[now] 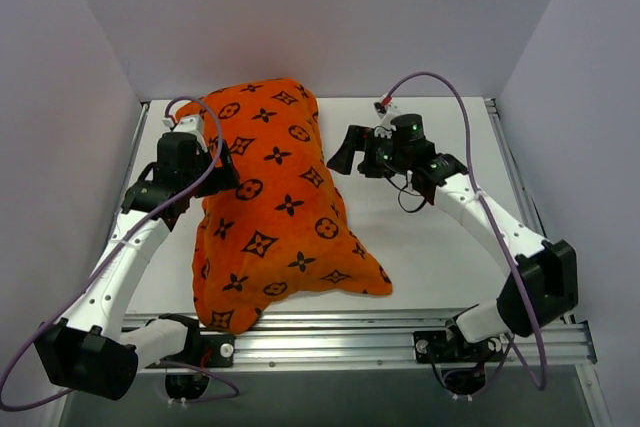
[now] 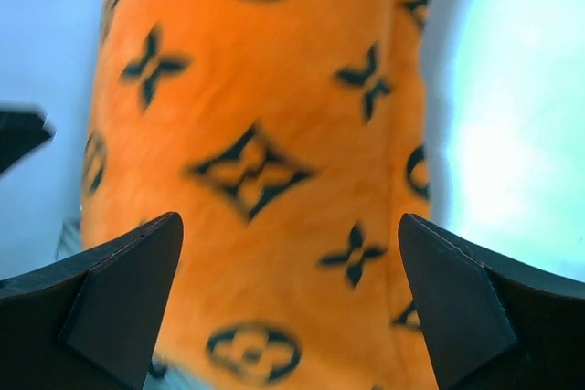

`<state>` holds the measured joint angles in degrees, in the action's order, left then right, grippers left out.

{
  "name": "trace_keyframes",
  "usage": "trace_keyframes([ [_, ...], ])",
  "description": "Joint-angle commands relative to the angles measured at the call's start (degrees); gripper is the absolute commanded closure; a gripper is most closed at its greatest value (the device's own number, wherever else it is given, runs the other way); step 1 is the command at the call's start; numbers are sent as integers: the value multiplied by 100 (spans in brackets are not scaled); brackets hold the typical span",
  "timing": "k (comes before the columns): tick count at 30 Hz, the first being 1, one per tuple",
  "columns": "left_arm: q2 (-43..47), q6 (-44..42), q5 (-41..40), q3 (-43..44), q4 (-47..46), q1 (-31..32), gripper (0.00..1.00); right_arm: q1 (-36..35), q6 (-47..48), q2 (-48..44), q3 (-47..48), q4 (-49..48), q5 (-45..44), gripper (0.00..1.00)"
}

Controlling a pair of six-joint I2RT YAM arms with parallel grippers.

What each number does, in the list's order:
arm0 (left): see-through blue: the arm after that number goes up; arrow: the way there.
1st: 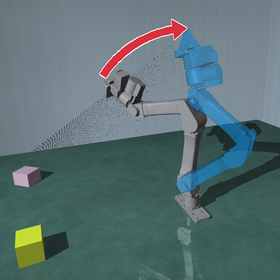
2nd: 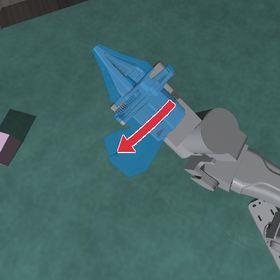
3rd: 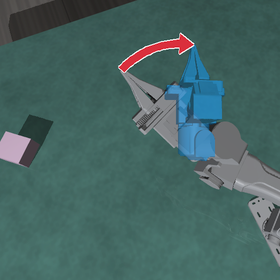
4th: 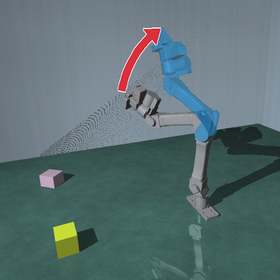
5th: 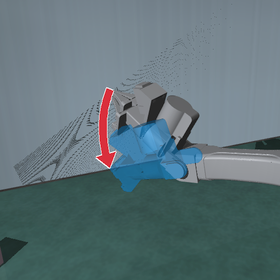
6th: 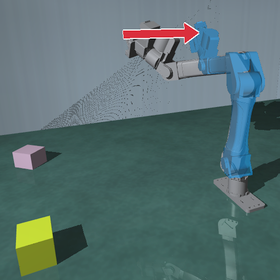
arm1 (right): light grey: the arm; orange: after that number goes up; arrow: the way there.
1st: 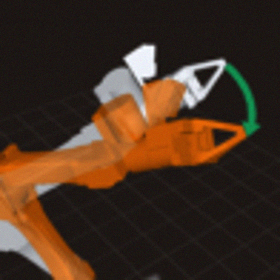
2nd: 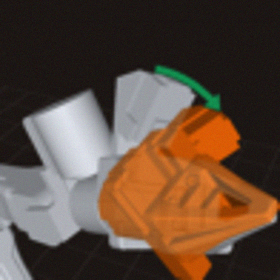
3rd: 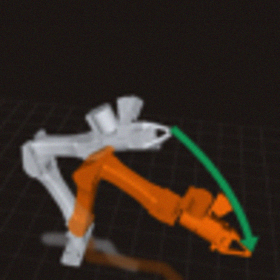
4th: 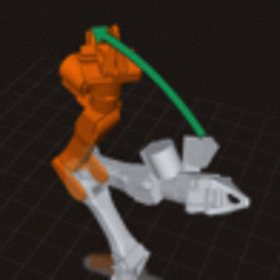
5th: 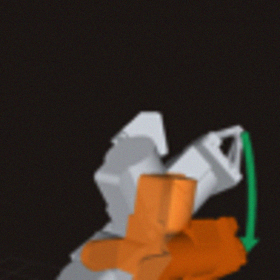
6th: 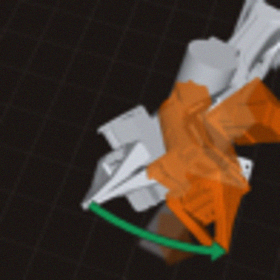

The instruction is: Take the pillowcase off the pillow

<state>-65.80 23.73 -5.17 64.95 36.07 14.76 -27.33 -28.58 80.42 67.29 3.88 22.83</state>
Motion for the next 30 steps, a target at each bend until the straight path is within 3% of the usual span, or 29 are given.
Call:
trace_keyframes([
  [1, -187, -53, 42, 107, -162, -237, 6, 228, -463, 762, 353, -1186, 300, 0],
  [10, -485, 579, 841, -974, -794, -562, 5, 158, -666, 3224, 1664, -1952, 1187, 0],
  [12, -644, 668, 947, -1185, -962, -562, 0, 27, -693, 3662, 1823, -2136, 1381, 0],
  [14, -899, 800, 1210, -1291, -1119, -554, 7, -96, -649, 3866, 1910, -2329, 1776, 2],
  [15, -978, 861, 1316, -1413, -1207, -536, 8, -210, -571, 3997, 1928, -2383, 1908, 5],
  [17, -1171, 1063, 1527, -1528, -1444, -475, 9, -290, -474, 4078, 1981, -2392, 2137, 29],
  [18, -1242, 1125, 1580, -1651, -1550, -422, 9, -360, -378, 4060, 2034, -2348, 2147, 62],
  [21, -1470, 1476, 1729, -1783, -2015, -168, 13, -387, -44, 3841, 2349, -1788, 2094, 98],
  [26, -2068, 2197, 2019, -1547, -3129, 333, 19, -413, 1222, 3174, 3578, 584, 1121, 100],
  [30, -2349, 2558, 2143, -793, -3888, 650, 20, -808, 1987, 2770, 5064, 2062, -180, 100],
])
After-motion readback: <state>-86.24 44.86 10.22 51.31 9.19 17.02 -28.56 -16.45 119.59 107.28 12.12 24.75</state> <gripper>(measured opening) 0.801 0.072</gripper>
